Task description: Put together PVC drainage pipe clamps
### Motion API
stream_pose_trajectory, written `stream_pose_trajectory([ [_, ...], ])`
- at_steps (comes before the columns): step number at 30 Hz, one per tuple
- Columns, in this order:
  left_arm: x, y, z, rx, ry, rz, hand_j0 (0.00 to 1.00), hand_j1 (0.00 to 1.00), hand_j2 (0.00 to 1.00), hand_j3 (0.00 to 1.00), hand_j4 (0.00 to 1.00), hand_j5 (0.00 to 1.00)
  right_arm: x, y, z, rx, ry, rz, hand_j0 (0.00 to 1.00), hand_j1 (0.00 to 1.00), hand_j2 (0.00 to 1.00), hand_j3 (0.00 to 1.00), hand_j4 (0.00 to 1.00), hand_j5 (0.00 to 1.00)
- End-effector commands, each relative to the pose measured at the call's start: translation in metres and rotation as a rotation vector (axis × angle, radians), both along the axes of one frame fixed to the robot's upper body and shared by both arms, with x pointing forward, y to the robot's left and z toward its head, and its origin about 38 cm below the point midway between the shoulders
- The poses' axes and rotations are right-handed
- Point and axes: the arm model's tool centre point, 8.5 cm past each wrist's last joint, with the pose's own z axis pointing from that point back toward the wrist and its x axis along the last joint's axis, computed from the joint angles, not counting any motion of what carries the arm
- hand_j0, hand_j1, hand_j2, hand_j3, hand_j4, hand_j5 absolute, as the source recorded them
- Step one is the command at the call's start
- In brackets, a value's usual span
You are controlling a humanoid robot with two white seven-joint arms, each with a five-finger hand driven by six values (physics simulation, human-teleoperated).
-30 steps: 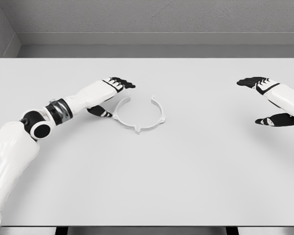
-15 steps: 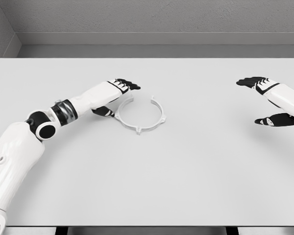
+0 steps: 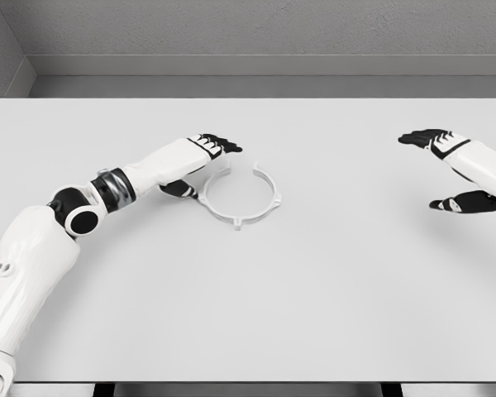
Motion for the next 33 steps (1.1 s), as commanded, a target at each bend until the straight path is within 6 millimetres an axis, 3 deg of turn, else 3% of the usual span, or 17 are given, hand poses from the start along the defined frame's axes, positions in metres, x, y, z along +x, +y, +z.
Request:
stream_pose_trajectory([
  [1, 0.0, -0.001, 0.001, -0.012, 0.005, -0.001, 1.0, 1.0, 1.0, 1.0, 1.0, 1.0, 0.0, 0.0, 0.001, 0.007, 0.0, 0.0, 1.0, 1.0, 1.0, 1.0, 1.0, 1.0],
  [13, 0.001, 0.0, 0.001, -0.009, 0.004, -0.001, 1.0, 1.0, 1.0, 1.0, 1.0, 1.0, 0.0, 0.001, 0.001, 0.009, -0.002, 0.001, 1.0, 1.0, 1.0, 1.0, 1.0, 1.0],
  [33, 0.0, -0.021, 0.005, -0.033, -0.002, -0.033, 1.0, 1.0, 1.0, 1.0, 1.0, 1.0, 0.0, 0.001, 0.001, 0.01, -0.001, 0.003, 1.0, 1.0, 1.0, 1.0, 1.0, 1.0],
])
